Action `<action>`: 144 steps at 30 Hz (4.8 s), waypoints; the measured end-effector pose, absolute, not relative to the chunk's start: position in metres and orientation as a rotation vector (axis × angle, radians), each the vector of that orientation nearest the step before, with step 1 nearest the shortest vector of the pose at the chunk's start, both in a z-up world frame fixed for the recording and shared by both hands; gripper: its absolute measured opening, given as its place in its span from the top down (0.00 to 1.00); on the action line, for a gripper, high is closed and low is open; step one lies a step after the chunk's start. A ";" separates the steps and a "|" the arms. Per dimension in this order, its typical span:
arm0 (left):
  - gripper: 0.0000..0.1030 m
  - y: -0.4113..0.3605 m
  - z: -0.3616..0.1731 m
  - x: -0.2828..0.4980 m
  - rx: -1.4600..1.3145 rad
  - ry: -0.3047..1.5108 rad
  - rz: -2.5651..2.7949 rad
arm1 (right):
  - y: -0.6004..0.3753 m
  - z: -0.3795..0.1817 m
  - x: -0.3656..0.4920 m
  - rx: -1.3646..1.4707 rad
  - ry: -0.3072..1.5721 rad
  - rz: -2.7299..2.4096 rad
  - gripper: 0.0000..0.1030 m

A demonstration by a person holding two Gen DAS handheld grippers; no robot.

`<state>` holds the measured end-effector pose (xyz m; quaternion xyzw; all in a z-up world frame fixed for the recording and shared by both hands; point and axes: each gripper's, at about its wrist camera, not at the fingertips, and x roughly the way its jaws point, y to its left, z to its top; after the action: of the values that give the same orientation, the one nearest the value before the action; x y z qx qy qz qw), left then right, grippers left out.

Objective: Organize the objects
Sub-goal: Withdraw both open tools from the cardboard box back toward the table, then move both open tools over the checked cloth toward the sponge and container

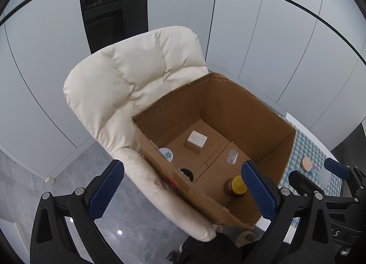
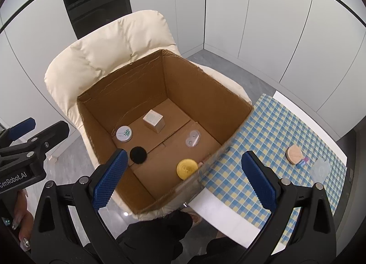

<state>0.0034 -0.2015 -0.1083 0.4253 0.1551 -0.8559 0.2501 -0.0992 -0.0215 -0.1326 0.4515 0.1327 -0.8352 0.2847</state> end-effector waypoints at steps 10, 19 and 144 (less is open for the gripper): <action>0.01 -0.179 -0.096 0.039 1.176 0.395 -2.345 | 0.000 -0.128 -0.057 1.221 0.378 -2.221 0.02; 0.01 -0.161 -0.086 0.066 1.189 0.377 -2.363 | 0.016 -0.122 -0.015 1.222 0.379 -2.199 0.02; 0.01 0.127 -0.147 -0.036 1.575 0.004 -2.801 | 0.378 -0.171 0.029 1.609 -0.159 -2.745 0.02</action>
<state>-0.0358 0.1266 -0.1472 0.4899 0.0013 -0.8711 -0.0359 0.0292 0.3775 -0.1713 0.5049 -0.0499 -0.8615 -0.0222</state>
